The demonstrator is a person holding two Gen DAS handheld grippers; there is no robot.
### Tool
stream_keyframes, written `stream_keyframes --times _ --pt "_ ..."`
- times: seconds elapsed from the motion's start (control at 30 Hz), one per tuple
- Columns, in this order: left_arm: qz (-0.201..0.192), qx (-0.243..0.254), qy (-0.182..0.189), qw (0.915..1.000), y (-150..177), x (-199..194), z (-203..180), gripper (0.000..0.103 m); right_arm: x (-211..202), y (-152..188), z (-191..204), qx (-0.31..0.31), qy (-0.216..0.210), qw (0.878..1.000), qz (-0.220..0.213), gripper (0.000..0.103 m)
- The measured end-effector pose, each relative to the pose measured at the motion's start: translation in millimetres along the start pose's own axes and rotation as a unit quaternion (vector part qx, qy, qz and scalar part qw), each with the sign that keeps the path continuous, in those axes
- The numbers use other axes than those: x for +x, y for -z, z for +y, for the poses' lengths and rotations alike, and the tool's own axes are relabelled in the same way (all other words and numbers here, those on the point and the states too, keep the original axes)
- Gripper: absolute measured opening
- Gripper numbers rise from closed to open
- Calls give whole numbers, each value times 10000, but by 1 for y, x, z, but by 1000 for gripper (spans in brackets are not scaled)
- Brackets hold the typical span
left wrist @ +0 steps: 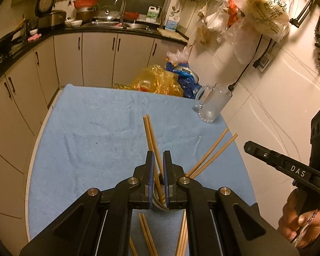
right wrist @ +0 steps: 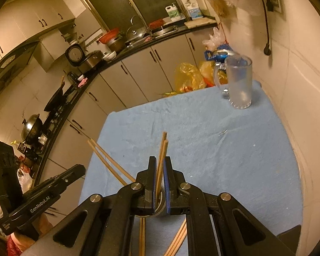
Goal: Organize utensils
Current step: 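Raise the left tool's chopstick over the grey cup while the right tool carries its chopstick there, then open the left tool to drop its chopstick into the cup while the right tool releases its own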
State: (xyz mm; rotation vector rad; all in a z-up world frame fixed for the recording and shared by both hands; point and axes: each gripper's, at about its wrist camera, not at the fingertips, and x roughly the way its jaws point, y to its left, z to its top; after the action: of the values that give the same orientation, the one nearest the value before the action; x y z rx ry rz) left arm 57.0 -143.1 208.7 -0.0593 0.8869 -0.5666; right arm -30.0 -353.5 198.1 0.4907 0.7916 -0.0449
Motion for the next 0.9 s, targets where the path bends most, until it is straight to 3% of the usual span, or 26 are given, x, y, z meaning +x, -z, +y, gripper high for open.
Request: stream_keyframes --times 0.1,0.17,0.33,0.43,0.63,0.7,0.77,0.9 --pt "-205 69 -43 9998 4 -16 -1 22 -15 3 -3 -38 94 9999 -126 34" --pt "-326 163 -130 9993 8 -25 -1 24 -23 9 -5 -60 213 9996 -201 50" --pt "-372 119 -114 9992 26 -36 5 30 -32 34 -16 -82 519 9985 -164 71" --pt "-295 56 -132 9995 42 -36 13 32 -31 52 -22 -70 835 9964 -117 76" --pt "100 -154 -278 9994 78 -31 36 32 -15 88 -38 269 958 9944 367 73" --pt "223 -306 -341 9987 91 -29 46 33 -11 97 -43 437 890 9938 512 67" --pt "319 -384 -337 9982 102 -28 51 33 -5 106 -43 461 1119 9903 678 44" --pt "499 -396 -441 9970 121 -26 57 33 10 121 -53 815 1048 9856 1045 38"
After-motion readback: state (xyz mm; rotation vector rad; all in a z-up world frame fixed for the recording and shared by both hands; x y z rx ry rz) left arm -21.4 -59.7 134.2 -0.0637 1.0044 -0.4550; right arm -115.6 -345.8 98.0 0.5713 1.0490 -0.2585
